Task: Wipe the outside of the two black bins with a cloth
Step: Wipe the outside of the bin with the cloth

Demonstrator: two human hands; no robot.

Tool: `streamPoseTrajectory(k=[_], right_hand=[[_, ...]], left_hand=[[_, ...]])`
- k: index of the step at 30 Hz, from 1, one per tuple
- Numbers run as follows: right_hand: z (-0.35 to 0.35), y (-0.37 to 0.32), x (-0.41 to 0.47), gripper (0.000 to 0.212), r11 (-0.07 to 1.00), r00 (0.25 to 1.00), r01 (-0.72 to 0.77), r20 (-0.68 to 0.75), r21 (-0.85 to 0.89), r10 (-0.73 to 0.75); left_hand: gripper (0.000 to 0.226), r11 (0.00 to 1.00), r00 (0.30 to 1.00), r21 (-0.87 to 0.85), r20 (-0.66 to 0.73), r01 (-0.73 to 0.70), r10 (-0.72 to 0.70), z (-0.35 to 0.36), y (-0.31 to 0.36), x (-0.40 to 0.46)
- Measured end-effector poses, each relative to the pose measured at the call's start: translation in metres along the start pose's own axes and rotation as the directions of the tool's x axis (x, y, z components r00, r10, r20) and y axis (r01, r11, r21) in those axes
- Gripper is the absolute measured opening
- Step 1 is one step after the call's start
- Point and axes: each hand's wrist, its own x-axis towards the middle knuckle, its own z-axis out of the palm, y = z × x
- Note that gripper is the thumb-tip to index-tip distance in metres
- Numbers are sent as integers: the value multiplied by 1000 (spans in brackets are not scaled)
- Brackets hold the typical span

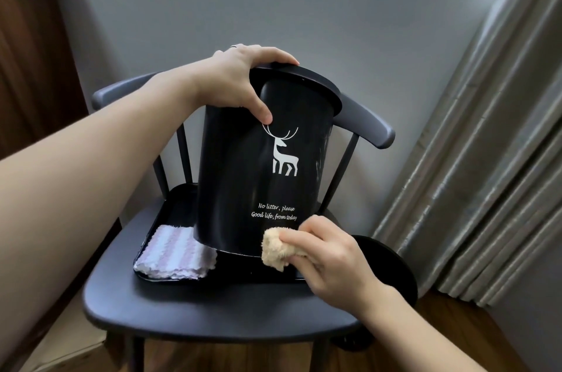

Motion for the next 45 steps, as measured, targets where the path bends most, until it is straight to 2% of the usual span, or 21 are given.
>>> streamPoseTrajectory(k=[5,9,12,15,18,21,24,28,33,38,45], right_hand=[[0,7,-3,23,992,983,-119,-137,51,125],[-3,11,-7,24,991,982,-131,-133,35,134],[-3,11,-7,24,992,984,-120,-125,32,123],[-4,9,-8,23,994,987,-104,-118,29,107],[-6,8,-9,24,994,989,-89,-116,58,95],[-9,6,-9,25,994,989,-67,-126,87,77],[-10,5,-9,25,994,990,-60,-120,91,71],[-8,5,-7,24,992,990,-85,-105,96,95],[-5,4,-5,27,991,991,-75,-100,113,87],[-5,1,3,25,997,997,-20,-74,68,25],[-21,5,56,24,994,985,-102,-145,-39,96]], left_hand=[[87,996,998,83,-60,-24,29,2,10,-2],[86,963,995,265,-75,-51,73,14,26,3],[90,948,992,314,-97,-52,87,21,30,8],[86,960,989,270,-109,-66,99,20,30,10],[82,989,990,144,-131,-39,59,16,23,9],[85,1000,996,7,-94,6,-5,12,13,7],[84,999,996,-32,-83,-16,14,8,8,6],[77,998,989,62,-146,27,-18,10,12,10],[90,984,991,179,-132,-9,33,14,21,7],[89,993,988,116,-156,-2,21,11,11,1],[87,995,988,94,-147,-26,39,9,14,-8]])
